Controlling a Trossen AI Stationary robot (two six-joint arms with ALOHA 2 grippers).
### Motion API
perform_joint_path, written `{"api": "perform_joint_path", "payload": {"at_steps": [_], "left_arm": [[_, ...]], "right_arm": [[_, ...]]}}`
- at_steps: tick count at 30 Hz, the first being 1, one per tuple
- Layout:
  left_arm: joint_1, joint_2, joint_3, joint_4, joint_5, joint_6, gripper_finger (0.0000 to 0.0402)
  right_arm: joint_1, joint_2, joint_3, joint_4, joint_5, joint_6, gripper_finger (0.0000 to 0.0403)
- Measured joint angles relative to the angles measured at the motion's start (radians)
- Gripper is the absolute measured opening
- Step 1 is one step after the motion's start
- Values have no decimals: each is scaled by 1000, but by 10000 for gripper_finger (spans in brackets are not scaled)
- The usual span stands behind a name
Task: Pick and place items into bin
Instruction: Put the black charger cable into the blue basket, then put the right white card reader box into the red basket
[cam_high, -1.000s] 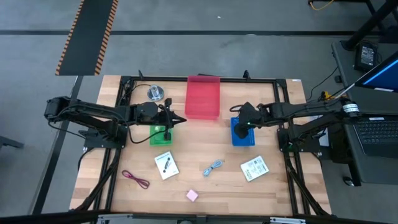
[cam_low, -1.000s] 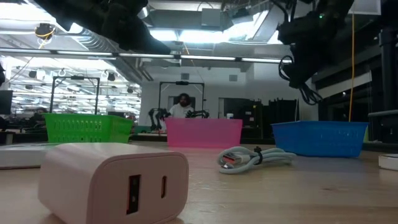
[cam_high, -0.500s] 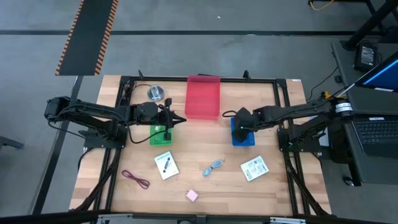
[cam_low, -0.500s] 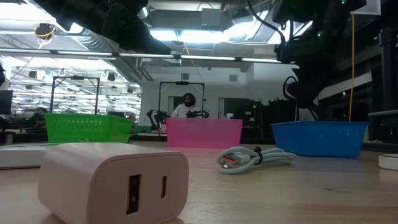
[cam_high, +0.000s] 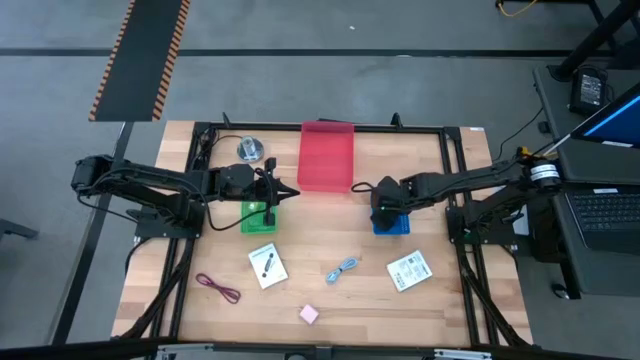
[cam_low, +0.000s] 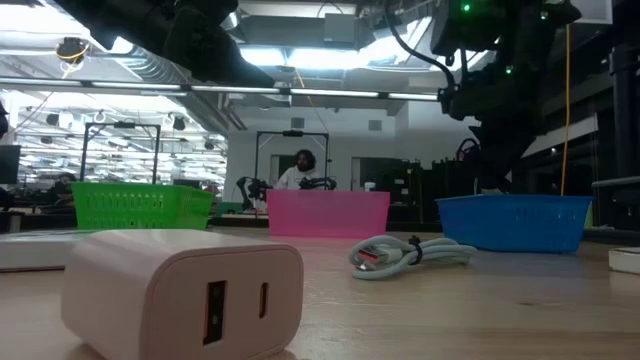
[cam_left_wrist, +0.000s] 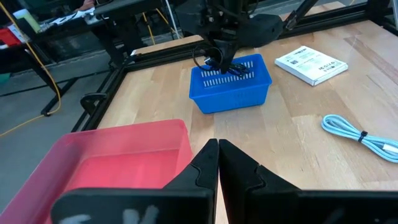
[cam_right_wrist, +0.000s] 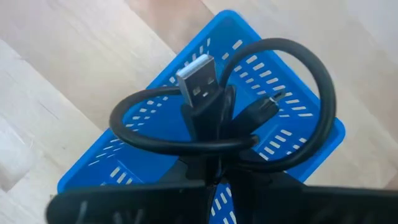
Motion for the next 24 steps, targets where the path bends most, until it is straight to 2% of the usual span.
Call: {"api": "perform_joint_path", "payload": {"at_steps": [6, 17, 24], "left_arm": [[0, 0, 0, 0, 0, -7, 6], [0, 0, 0, 0, -1, -8, 4], [0, 0, 0, 0, -1, -8, 8]], "right_arm": [[0, 2, 0, -20, -17, -4, 31], [0, 2, 0, -23, -17, -7, 100], [0, 2, 0, -25, -17, -34, 112]]}}
